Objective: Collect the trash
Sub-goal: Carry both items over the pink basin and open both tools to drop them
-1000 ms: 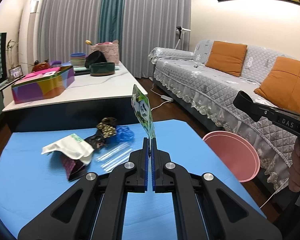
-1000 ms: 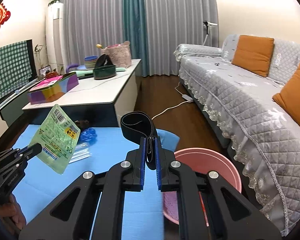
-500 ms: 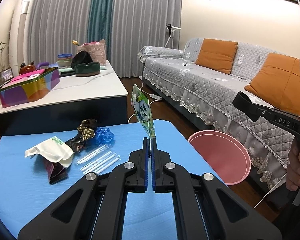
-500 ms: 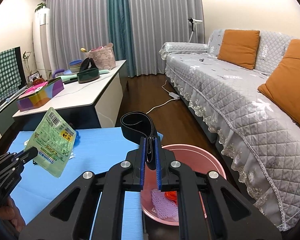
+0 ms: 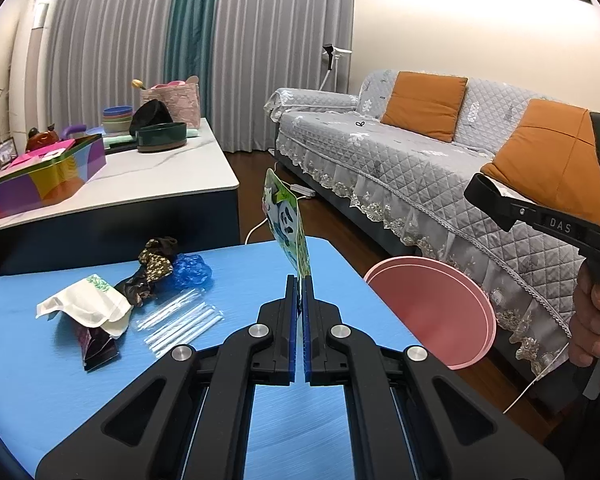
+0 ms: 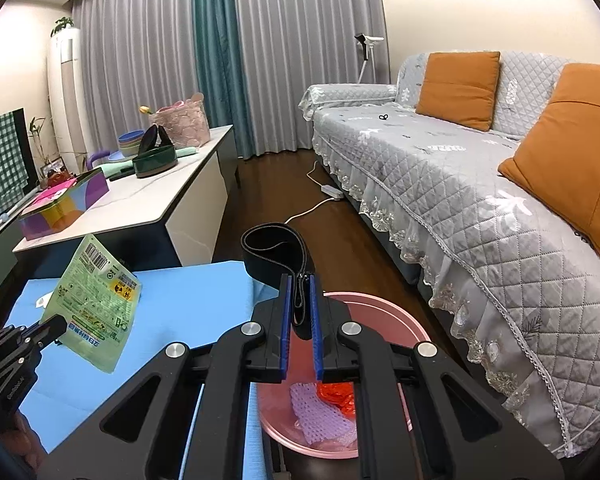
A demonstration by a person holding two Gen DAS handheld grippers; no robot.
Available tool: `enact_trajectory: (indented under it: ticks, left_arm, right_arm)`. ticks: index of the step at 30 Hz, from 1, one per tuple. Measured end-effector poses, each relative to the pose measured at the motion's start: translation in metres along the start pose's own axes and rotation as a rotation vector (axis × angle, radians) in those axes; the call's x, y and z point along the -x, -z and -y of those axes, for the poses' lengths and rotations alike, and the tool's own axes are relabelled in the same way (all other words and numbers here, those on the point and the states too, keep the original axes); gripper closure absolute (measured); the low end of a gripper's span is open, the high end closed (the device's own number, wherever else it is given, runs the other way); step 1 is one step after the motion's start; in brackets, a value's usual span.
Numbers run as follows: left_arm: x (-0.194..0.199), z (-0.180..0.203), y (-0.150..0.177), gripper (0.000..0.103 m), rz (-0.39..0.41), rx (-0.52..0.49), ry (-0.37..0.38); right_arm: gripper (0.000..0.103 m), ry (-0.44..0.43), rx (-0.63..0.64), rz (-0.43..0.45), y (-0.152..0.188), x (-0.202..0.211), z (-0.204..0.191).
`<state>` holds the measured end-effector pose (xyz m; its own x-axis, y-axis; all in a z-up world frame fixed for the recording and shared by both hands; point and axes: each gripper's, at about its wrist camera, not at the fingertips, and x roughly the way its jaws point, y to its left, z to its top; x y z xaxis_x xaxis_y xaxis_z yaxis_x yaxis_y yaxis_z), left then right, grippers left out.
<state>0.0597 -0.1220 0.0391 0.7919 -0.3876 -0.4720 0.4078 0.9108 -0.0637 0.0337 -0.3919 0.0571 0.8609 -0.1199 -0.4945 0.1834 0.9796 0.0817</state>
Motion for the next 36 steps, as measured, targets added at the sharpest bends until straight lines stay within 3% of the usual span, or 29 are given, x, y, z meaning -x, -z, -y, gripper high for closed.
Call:
enact_trajectory:
  ticks: [26, 36]
  left_arm:
    - [-0.041, 0.062, -0.024, 0.101, -0.014, -0.035, 0.107]
    - [-0.078, 0.086, -0.026, 0.101, -0.056, -0.022, 0.16]
  right_arm:
    - [0.094, 0.084, -0.069, -0.022, 0.007, -0.014, 0.047]
    - [0.094, 0.109, -0.09, -0.067, 0.012, -0.034, 0.06]
